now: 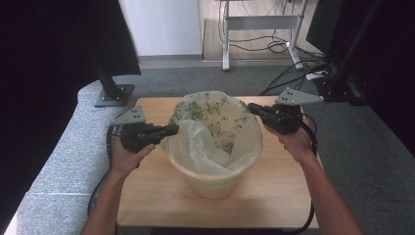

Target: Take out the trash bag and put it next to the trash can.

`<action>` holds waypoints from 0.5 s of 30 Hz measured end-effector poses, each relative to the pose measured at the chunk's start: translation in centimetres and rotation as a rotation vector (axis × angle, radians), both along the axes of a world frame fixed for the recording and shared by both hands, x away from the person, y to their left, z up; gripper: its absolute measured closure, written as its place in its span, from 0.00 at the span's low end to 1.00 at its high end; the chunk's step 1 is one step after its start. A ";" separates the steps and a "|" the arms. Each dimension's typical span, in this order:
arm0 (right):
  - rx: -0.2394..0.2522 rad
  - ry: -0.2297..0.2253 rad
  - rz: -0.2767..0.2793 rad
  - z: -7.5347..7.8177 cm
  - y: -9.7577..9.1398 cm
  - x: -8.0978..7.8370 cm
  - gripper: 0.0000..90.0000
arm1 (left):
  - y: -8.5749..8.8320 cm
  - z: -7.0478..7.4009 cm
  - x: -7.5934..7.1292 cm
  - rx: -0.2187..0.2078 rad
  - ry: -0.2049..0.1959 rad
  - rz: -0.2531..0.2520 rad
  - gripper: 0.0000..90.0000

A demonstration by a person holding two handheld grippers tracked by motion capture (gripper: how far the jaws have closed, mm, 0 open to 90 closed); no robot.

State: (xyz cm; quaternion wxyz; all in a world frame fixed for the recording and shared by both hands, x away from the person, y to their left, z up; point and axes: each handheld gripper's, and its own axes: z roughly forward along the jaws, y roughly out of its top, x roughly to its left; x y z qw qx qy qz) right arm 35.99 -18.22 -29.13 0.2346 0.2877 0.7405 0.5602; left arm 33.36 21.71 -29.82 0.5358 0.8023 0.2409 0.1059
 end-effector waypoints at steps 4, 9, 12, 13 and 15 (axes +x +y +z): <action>-0.004 0.019 0.016 -0.4 -0.2 -0.1 0.90 | 0.0 -0.1 0.0 -0.002 0.001 0.002 1.00; -0.013 0.072 0.025 -1.4 -1.0 -0.7 0.51 | 0.2 -0.2 0.0 -0.005 0.002 0.005 1.00; -0.026 0.117 0.018 -2.3 -1.4 -0.7 0.44 | 0.2 -0.2 0.0 -0.005 0.004 0.006 1.00; -0.041 0.128 0.004 -2.7 -1.5 -0.6 0.44 | 0.2 -0.3 0.0 -0.005 0.004 0.006 1.00; -0.067 0.151 -0.030 -3.3 -1.5 -0.3 0.44 | 0.2 -0.3 0.0 -0.004 0.004 0.006 1.00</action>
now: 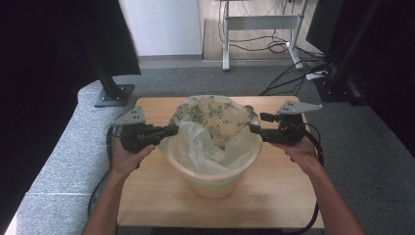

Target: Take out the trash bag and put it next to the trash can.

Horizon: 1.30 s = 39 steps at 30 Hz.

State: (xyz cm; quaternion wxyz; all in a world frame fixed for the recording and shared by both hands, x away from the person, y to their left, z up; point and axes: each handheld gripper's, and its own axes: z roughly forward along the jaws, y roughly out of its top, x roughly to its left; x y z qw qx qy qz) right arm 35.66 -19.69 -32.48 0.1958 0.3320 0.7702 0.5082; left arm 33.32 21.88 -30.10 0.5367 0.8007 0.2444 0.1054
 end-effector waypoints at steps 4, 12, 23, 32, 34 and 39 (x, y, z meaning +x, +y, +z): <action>0.001 0.027 -0.007 -0.7 -0.1 0.5 0.60 | 0.1 0.0 0.0 0.002 0.000 -0.001 1.00; -0.011 -0.018 -0.079 0.0 0.2 0.1 0.95 | 0.6 -0.2 0.0 -0.008 0.002 0.004 1.00; 0.023 -0.095 -0.045 2.4 1.7 -1.2 0.99 | 0.6 -0.1 -0.1 -0.012 -0.001 0.005 1.00; 0.094 -0.115 0.021 3.9 2.5 -1.8 0.99 | 0.3 0.4 -0.2 -0.012 -0.009 0.002 1.00; 0.104 -0.123 0.034 4.1 2.6 -2.0 0.99 | 0.3 0.4 -0.2 -0.014 -0.009 0.002 1.00; 0.126 -0.124 0.061 4.4 2.8 -2.3 0.99 | 0.4 0.4 -0.2 -0.017 -0.007 0.005 1.00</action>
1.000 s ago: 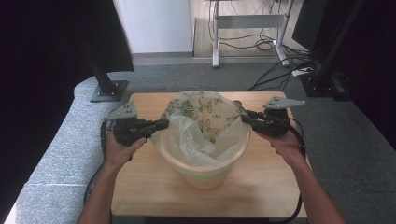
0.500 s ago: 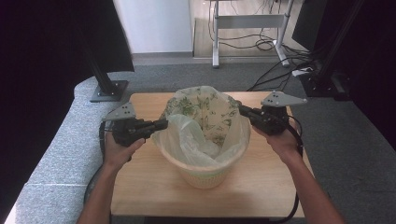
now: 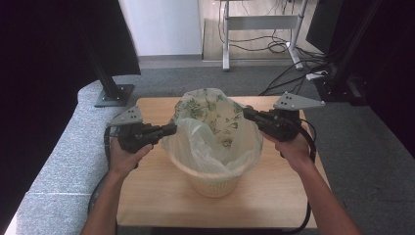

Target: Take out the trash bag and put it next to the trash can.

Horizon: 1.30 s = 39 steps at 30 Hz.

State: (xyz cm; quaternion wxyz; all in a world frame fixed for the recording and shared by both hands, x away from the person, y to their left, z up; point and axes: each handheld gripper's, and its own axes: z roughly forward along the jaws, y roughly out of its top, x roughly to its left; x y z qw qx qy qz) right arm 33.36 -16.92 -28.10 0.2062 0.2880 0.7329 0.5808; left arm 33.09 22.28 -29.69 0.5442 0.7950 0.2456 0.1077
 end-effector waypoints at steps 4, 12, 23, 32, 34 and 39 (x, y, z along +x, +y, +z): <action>-0.005 -0.003 0.012 -0.1 0.0 -0.1 0.98 | 0.1 0.0 0.0 -0.004 -0.001 0.004 1.00; -0.027 0.030 0.018 -1.0 -1.2 -0.1 0.58 | 0.1 0.0 -0.1 -0.006 -0.002 0.005 1.00; -0.187 0.118 0.012 -3.0 -1.1 -0.6 0.76 | 0.0 -0.1 0.0 -0.007 0.000 0.004 1.00; -0.101 0.068 0.060 -1.6 -0.6 -1.4 0.99 | 0.2 0.3 0.0 -0.007 -0.010 0.012 1.00; -0.073 0.072 0.069 -1.4 -0.3 -1.3 0.99 | 0.2 0.5 0.0 -0.010 -0.008 0.010 1.00; -0.016 0.073 0.092 -0.8 0.2 -1.2 0.99 | 0.3 0.7 0.1 -0.004 -0.011 0.014 1.00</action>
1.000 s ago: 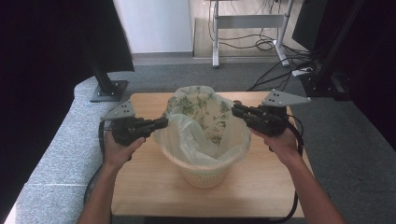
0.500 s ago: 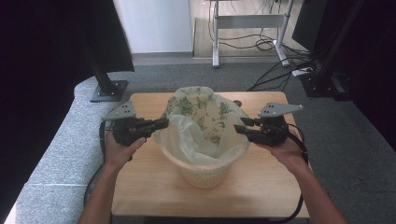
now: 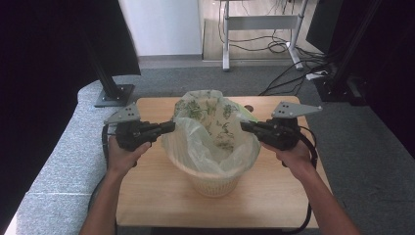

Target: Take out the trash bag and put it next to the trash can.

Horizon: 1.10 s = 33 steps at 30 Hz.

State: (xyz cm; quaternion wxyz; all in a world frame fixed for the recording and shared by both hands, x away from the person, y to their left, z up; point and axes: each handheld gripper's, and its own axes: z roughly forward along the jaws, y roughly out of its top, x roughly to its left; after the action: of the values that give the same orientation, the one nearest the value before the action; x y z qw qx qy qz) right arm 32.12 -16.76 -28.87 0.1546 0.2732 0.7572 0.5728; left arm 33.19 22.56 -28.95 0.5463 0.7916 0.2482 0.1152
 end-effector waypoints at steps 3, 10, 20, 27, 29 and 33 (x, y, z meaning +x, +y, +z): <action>-0.001 -0.013 -0.003 0.4 0.4 0.0 0.99 | 0.1 0.3 0.1 -0.002 -0.001 0.003 1.00; 0.021 -0.016 -0.007 0.9 1.1 0.6 0.99 | -0.2 1.0 0.3 0.009 -0.007 0.008 1.00; 0.006 -0.018 0.026 0.6 1.9 0.4 0.99 | 0.0 0.8 0.2 0.003 -0.002 0.005 1.00; -0.011 -0.005 0.063 0.0 1.8 0.4 0.94 | -0.8 0.7 0.5 0.014 0.008 -0.013 1.00; -0.015 0.000 0.076 -0.2 2.3 0.5 0.95 | -1.3 1.0 0.5 0.027 0.006 -0.019 1.00; -0.025 0.002 0.094 -0.3 3.2 0.6 0.96 | -2.4 1.5 0.7 0.058 -0.001 -0.033 1.00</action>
State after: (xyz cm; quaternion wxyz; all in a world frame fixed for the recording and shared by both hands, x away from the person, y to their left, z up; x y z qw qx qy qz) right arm 32.74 -13.53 -29.16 0.1301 0.2357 0.7766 0.5695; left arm 33.91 20.12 -27.42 0.5252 0.8109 0.2314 0.1140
